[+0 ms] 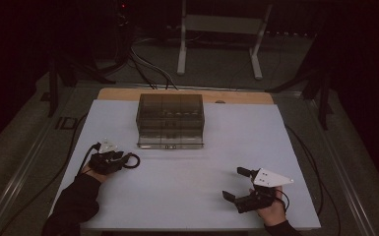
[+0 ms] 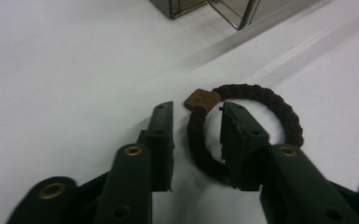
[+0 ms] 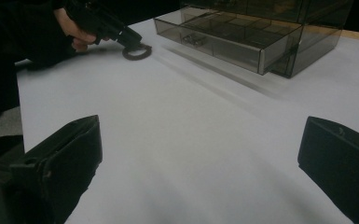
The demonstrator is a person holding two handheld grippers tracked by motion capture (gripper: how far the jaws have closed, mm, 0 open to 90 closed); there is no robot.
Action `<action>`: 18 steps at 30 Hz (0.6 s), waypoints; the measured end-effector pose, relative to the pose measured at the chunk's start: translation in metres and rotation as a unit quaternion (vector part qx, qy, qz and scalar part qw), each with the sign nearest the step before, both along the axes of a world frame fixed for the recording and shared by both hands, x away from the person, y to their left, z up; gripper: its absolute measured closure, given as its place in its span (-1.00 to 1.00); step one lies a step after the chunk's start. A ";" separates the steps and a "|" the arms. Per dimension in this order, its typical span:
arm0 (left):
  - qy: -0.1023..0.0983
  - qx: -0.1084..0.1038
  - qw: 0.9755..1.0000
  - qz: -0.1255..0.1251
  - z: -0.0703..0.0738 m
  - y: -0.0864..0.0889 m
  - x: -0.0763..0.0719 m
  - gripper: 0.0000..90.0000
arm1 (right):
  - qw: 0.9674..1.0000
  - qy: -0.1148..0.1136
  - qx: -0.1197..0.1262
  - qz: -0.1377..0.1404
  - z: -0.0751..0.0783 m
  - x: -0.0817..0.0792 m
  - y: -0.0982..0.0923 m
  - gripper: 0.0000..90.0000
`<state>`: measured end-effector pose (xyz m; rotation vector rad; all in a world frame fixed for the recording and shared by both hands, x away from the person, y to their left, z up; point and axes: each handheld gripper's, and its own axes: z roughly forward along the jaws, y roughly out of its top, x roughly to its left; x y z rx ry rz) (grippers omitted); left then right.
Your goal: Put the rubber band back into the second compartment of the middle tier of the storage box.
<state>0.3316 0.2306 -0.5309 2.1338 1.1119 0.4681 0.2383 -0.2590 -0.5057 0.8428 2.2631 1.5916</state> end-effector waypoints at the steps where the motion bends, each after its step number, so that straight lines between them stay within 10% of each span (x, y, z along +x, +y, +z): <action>1: -0.001 0.001 1.000 0.000 0.000 0.000 0.001 0.53 | 1.000 -0.001 0.000 0.000 0.000 0.000 0.000 -1.00; 18: 0.010 -0.012 1.000 -0.005 -0.001 -0.001 0.006 0.89 | 1.000 0.001 0.002 0.000 0.000 0.000 0.000 -1.00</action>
